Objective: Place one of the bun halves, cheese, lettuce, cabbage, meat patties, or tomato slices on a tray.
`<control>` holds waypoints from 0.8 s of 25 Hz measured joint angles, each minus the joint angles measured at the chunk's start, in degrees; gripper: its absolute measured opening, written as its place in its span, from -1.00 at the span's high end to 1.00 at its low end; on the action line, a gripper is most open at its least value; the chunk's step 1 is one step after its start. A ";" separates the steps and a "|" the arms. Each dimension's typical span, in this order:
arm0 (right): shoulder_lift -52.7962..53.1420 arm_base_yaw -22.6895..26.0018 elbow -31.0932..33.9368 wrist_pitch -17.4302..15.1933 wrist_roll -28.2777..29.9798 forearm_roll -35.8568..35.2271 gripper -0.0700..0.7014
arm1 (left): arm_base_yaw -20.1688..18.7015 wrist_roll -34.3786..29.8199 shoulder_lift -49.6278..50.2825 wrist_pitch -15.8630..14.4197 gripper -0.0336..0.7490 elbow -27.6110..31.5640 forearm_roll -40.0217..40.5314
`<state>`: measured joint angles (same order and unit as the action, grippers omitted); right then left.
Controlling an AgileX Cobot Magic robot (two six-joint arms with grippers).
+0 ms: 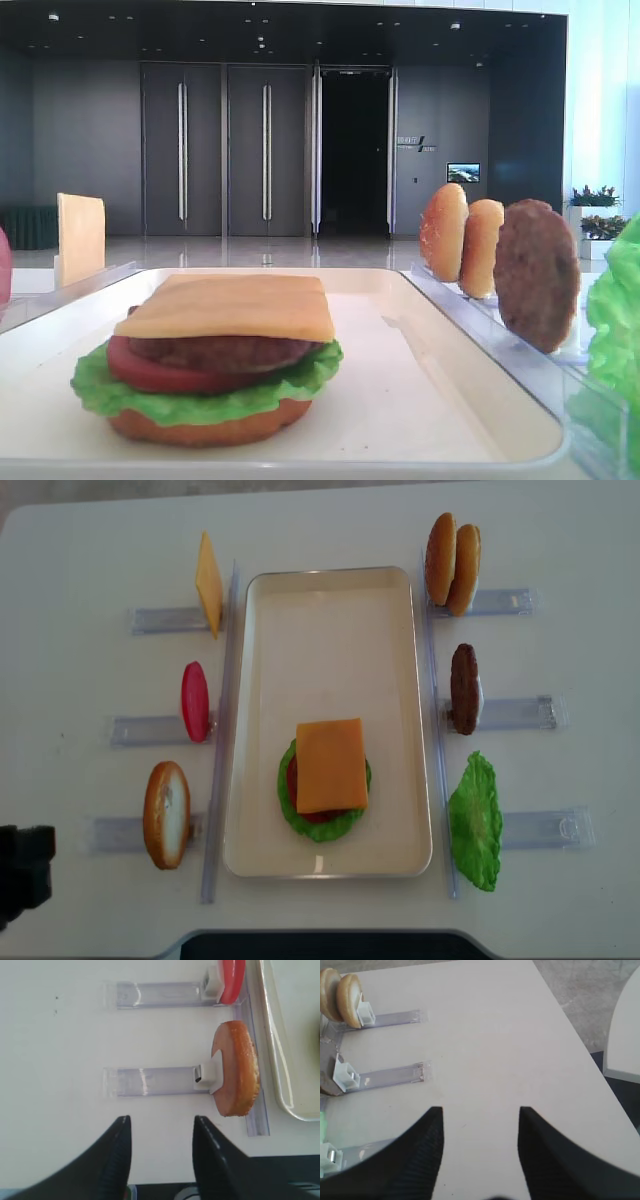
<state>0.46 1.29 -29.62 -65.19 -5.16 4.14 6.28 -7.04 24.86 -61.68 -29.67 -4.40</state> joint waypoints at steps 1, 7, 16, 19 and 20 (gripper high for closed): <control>0.00 0.00 0.00 0.00 0.00 0.00 -0.11 | 0.00 -0.01 -1.72 0.15 0.16 0.77 0.00; 0.00 0.00 0.00 0.00 0.00 0.00 -0.11 | 0.00 -0.01 -12.06 0.75 0.22 1.28 0.13; 0.00 0.00 0.00 0.00 0.00 0.00 -0.11 | 0.00 -0.06 -21.97 1.09 0.22 1.28 0.18; 0.00 0.00 0.00 0.00 0.00 0.00 -0.11 | 0.00 -0.06 -22.95 1.21 0.22 1.28 0.18; 0.00 0.00 0.00 0.00 0.00 0.00 -0.11 | 0.00 -0.06 -23.32 1.25 0.22 1.28 0.18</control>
<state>0.46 1.29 -29.62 -65.19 -5.16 4.14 6.28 -7.10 1.54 -60.43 -28.39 -4.22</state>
